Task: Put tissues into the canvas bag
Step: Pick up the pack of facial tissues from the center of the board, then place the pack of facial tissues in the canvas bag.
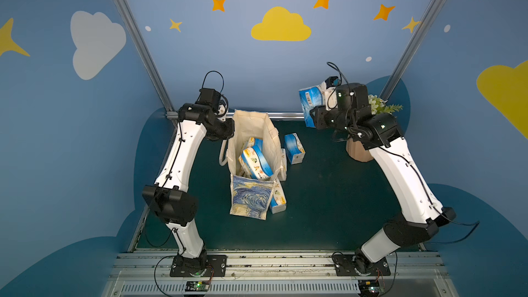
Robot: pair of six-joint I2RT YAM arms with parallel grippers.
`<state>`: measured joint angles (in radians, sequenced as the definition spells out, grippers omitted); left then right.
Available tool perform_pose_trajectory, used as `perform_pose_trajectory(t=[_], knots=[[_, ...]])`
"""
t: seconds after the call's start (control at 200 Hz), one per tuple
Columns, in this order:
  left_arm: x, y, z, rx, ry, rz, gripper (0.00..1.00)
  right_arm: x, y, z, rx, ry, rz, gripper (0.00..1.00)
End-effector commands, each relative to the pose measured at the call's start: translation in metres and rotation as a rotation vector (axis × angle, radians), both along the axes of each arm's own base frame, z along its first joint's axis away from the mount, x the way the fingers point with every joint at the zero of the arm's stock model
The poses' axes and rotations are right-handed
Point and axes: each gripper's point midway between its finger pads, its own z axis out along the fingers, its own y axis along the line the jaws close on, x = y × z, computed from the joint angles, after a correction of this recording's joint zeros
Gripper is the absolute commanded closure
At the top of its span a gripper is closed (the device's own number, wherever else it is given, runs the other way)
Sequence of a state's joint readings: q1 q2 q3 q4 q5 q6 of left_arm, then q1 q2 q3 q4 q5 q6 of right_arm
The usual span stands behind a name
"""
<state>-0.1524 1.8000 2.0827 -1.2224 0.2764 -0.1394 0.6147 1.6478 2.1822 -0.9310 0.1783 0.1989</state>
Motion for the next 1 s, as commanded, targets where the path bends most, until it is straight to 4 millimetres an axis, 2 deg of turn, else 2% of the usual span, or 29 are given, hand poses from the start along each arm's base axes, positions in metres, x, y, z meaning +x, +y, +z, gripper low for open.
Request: perform_pose_trajectory(t=[0.0,0.11,0.24,0.571,0.791,0.992], knots=[[0.009,-0.001,0.004,-0.01,-0.025,0.008,0.96,-0.002,0.053,0.003,0.033,-0.007,0.145,0.59],[0.009,-0.001,0.006,-0.012,-0.028,0.008,0.96,-0.005,0.094,0.009,0.065,-0.026,0.237,0.58],[0.009,-0.001,0.008,-0.01,-0.037,0.012,0.96,0.0,0.125,0.001,0.084,-0.013,0.283,0.57],[0.011,0.0,0.014,-0.009,-0.06,0.016,0.96,0.008,0.185,-0.057,0.102,0.116,0.363,0.54],[0.011,0.001,0.013,-0.008,-0.056,0.018,0.96,0.003,0.209,-0.086,0.095,0.19,0.4,0.51],[0.011,0.005,0.014,-0.004,-0.069,0.031,0.96,0.004,0.199,-0.115,0.024,0.26,0.328,0.46]])
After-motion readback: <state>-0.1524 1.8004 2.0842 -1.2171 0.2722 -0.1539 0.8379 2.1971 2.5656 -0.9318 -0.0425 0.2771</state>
